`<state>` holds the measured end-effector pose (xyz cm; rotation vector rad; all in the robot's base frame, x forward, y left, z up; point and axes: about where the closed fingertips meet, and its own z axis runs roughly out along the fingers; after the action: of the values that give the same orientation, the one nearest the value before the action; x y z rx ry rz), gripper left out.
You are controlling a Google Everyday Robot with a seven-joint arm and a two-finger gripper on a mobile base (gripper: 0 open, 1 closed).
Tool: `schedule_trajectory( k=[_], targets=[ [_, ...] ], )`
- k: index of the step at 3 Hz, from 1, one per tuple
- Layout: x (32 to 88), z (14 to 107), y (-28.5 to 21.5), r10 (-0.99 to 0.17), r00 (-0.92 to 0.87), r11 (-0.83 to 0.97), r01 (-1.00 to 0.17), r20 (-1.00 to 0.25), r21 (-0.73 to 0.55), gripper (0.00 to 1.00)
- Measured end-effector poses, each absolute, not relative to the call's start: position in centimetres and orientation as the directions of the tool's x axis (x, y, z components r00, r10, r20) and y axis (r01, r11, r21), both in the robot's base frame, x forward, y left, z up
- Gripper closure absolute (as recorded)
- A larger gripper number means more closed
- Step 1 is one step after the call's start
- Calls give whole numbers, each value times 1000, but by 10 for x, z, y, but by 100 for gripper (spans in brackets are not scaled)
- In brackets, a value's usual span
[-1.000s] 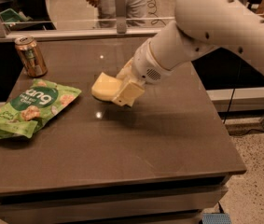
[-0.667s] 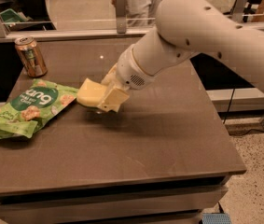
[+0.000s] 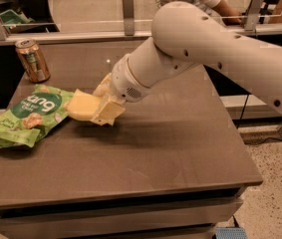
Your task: Move sponge near green rice chip bag
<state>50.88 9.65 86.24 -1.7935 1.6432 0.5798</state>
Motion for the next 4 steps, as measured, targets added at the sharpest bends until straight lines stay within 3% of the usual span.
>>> schedule_trajectory(
  k=[2, 4],
  targets=[
    [518, 852, 75, -735, 52, 64, -987, -676, -145, 100],
    [548, 837, 96, -704, 48, 62, -990, -708, -128, 100]
  ],
)
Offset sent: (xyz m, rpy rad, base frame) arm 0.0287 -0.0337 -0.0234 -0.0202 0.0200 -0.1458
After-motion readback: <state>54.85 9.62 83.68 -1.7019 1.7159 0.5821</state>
